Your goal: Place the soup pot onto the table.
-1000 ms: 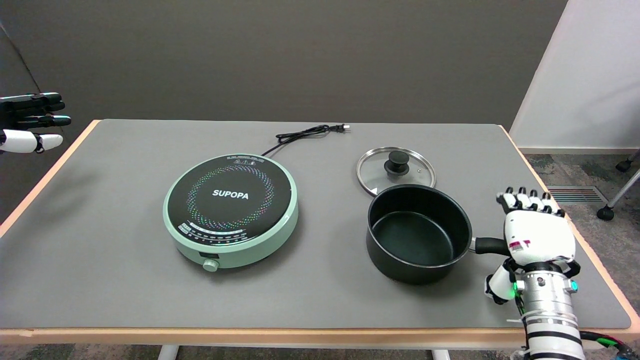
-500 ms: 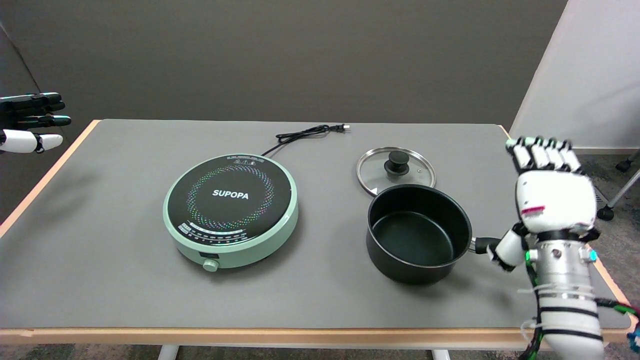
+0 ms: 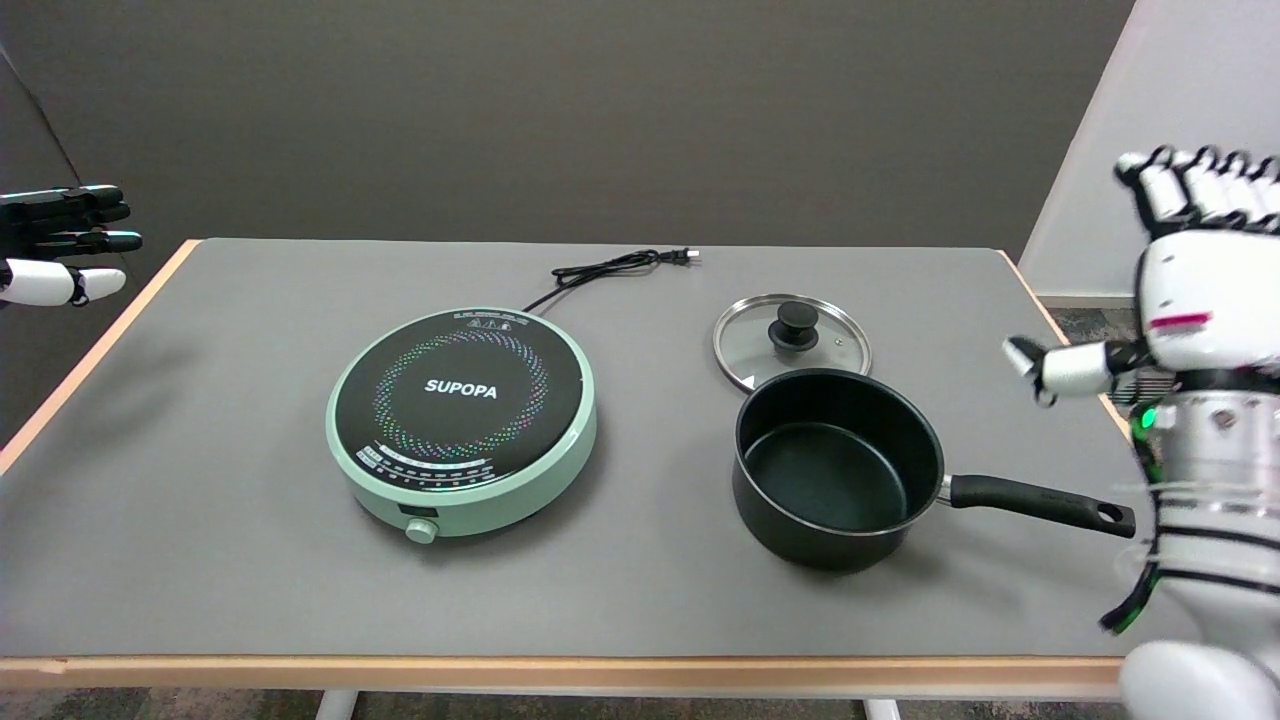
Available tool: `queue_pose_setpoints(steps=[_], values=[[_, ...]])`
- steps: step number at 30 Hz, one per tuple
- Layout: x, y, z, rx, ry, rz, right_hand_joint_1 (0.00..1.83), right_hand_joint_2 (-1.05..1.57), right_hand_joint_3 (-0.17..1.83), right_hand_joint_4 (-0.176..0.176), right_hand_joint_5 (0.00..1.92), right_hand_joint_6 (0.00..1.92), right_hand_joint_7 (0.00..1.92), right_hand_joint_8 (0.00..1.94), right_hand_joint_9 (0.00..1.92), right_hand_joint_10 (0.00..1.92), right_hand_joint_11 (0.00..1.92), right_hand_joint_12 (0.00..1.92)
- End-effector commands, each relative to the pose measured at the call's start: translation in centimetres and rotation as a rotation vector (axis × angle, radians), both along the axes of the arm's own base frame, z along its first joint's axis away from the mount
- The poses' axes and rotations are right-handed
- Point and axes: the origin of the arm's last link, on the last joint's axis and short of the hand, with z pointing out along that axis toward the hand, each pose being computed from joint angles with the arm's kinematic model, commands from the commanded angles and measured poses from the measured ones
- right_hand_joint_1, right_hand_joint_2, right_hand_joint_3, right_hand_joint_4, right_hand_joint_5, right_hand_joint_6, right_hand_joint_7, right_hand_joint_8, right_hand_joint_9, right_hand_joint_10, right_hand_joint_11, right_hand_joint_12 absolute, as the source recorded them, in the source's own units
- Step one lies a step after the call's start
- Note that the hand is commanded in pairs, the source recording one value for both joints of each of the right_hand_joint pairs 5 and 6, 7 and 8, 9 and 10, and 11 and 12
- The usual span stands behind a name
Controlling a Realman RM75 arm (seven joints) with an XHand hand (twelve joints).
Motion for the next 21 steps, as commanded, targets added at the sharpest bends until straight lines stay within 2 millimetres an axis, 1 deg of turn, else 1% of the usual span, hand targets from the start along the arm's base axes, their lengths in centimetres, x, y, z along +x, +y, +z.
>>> queue_pose_setpoints(steps=[1, 4, 8, 12, 16, 21], values=[[4.46, -0.77, 10.39, 0.164, -0.287, 0.256, 0.90, 0.00, 0.76, 0.061, 0.35, 0.35, 0.35, 0.35, 0.35, 0.35, 0.35, 0.35], [4.15, -0.92, 10.94, 0.185, -0.339, 0.257, 0.90, 0.03, 0.74, 0.061, 0.35, 0.35, 0.35, 0.35, 0.35, 0.35, 0.35, 0.35], [4.83, -0.95, 11.23, 0.193, -0.347, 0.233, 0.89, 0.06, 0.73, 0.064, 0.36, 0.36, 0.36, 0.36, 0.36, 0.36, 0.36, 0.36], [5.07, -0.66, 11.32, 0.189, -0.345, 0.225, 0.89, 0.08, 0.72, 0.062, 0.37, 0.37, 0.37, 0.37, 0.37, 0.37, 0.37, 0.37], [4.56, -0.57, 11.04, 0.190, -0.357, 0.226, 0.89, 0.09, 0.71, 0.060, 0.38, 0.38, 0.38, 0.38, 0.38, 0.38, 0.38, 0.38], [4.55, -0.18, 10.33, 0.202, -0.358, 0.238, 0.89, 0.10, 0.71, 0.057, 0.39, 0.39, 0.39, 0.39, 0.39, 0.39, 0.39, 0.39]])
